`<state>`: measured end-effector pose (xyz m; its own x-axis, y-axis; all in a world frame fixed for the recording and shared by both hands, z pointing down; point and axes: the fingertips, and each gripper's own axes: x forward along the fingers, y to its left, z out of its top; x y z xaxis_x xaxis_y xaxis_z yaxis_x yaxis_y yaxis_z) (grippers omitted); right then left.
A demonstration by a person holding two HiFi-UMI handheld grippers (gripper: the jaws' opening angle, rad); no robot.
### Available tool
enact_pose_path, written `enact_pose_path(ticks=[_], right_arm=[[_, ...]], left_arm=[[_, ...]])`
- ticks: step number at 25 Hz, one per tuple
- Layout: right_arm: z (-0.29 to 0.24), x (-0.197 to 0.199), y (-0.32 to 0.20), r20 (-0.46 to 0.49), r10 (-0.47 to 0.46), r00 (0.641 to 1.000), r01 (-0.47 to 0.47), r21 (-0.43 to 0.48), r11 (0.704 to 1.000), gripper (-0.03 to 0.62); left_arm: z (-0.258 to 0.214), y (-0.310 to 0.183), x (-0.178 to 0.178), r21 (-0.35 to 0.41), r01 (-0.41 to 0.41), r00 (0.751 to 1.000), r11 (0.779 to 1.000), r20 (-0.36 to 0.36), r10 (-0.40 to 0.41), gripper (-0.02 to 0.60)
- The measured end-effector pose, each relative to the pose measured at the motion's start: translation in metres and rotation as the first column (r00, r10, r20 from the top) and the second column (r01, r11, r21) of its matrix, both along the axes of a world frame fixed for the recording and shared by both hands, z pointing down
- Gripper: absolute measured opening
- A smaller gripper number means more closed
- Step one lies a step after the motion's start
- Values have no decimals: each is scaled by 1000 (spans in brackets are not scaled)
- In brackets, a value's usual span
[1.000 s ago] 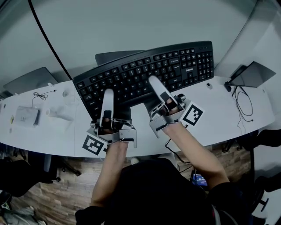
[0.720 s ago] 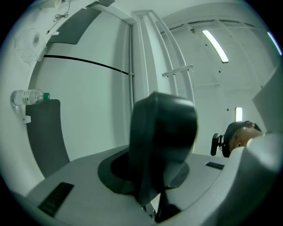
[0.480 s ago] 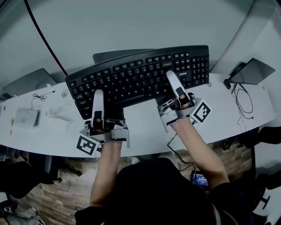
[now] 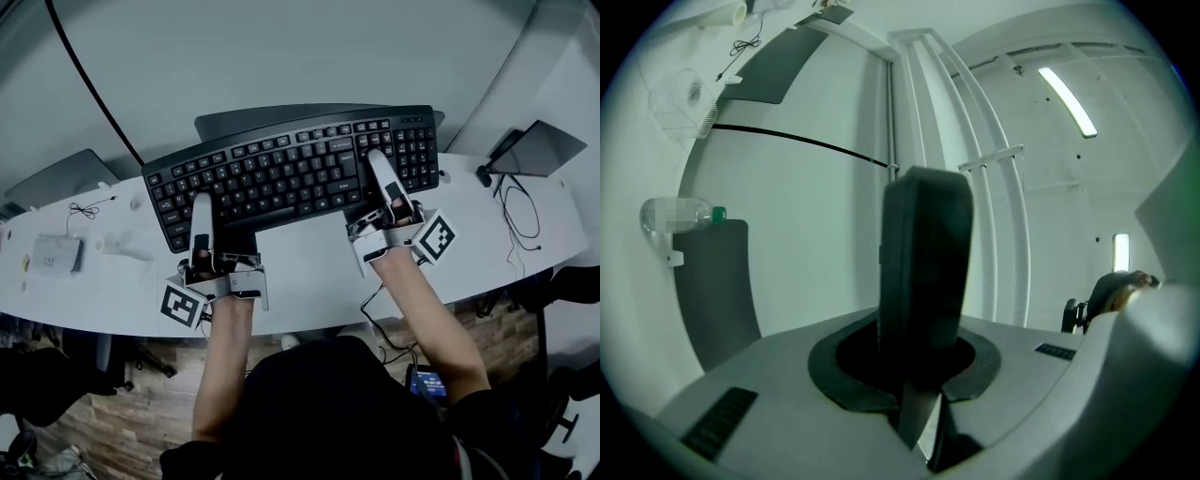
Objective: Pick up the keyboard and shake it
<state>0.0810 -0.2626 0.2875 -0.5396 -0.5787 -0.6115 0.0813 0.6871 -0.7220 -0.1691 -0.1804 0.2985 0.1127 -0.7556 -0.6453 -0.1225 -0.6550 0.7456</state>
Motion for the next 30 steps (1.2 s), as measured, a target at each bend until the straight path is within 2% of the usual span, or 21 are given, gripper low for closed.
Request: enact_pose_path(ticks=[7, 20, 30], right_arm=[[29, 3, -18, -23, -10, 1000, 9, -51, 999, 92], [36, 3, -18, -27, -3, 1000, -2, -199, 980, 87], [38, 3, -20, -41, 2, 999, -11, -230, 973, 87]], left_arm=[[35, -26, 1, -42, 5, 1000, 999, 4, -5, 89], [37, -27, 0, -121, 18, 999, 992, -26, -21, 89], [39, -29, 1, -146, 16, 999, 989, -49, -24, 89]])
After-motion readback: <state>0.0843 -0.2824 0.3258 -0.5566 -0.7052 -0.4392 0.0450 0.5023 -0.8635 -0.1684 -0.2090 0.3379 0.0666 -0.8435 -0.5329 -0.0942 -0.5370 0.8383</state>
